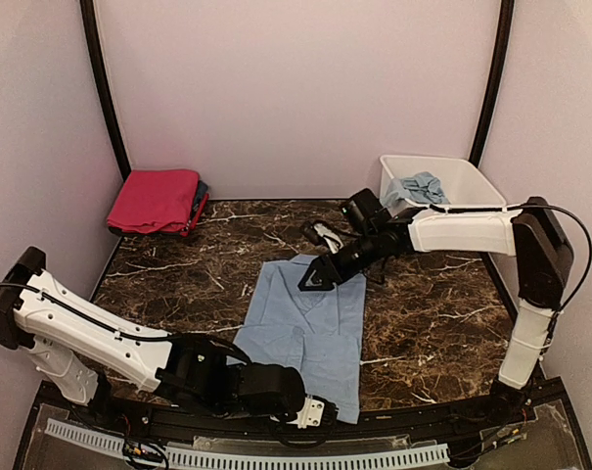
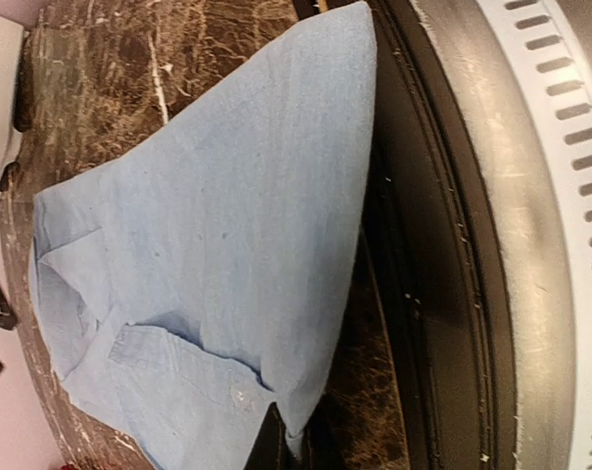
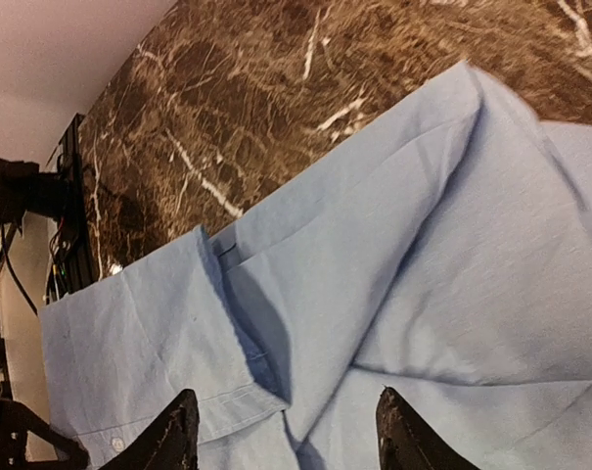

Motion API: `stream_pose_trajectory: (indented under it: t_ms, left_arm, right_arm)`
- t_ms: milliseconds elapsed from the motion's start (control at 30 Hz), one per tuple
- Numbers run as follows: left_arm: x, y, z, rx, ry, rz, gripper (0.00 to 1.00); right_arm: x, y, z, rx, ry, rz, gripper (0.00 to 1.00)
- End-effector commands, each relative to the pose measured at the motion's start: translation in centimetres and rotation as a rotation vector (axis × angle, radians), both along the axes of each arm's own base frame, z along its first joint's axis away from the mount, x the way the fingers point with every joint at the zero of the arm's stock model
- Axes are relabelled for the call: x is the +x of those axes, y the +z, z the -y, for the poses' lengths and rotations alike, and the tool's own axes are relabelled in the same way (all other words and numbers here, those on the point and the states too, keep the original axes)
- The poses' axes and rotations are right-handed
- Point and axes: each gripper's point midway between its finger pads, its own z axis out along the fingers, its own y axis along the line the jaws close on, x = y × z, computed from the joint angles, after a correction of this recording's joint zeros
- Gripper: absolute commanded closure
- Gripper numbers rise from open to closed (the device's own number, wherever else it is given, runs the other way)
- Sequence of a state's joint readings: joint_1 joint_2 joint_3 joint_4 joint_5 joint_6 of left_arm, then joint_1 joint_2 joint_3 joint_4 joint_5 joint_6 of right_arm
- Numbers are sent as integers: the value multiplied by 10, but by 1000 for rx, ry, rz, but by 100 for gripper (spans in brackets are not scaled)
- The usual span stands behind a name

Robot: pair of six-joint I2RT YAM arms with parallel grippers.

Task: Fold and stack the mixed laundry pile
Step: Fold the 2/3-rectangle-folded shirt at the center of the board.

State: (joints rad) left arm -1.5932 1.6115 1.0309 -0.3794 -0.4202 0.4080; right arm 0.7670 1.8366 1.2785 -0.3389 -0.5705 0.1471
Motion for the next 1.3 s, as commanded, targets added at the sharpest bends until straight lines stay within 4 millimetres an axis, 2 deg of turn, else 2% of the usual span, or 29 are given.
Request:
stream_pose_trajectory:
  t_ms: [0, 67, 200, 333, 467, 800, 1133, 1267]
  left_arm:
    - [-22, 19, -10, 24, 4, -195, 100]
    - [-22, 33, -4, 7, -9, -230, 100]
    - [-13, 47, -1, 2, -29, -269, 100]
    - [5, 57, 2, -9, -38, -289, 100]
    - [30, 67, 9, -41, -55, -274, 100]
    - [107, 77, 27, -92, -105, -201, 100]
    - [181, 67, 39, -111, -161, -40, 100]
    - [204, 52, 42, -94, -173, 9, 98]
  right_arm:
    - [51, 7, 13, -44, -80, 87, 41]
    - [70, -2, 13, -82, -117, 109, 41]
    - [103, -28, 15, -168, -189, 139, 43]
    - [121, -56, 8, -213, -190, 118, 47]
    - [115, -79, 0, -209, -134, 72, 52]
    - [97, -92, -5, -163, -62, 14, 61]
    - [85, -89, -11, -102, -19, -14, 64]
    - [83, -84, -13, -80, -3, -20, 65]
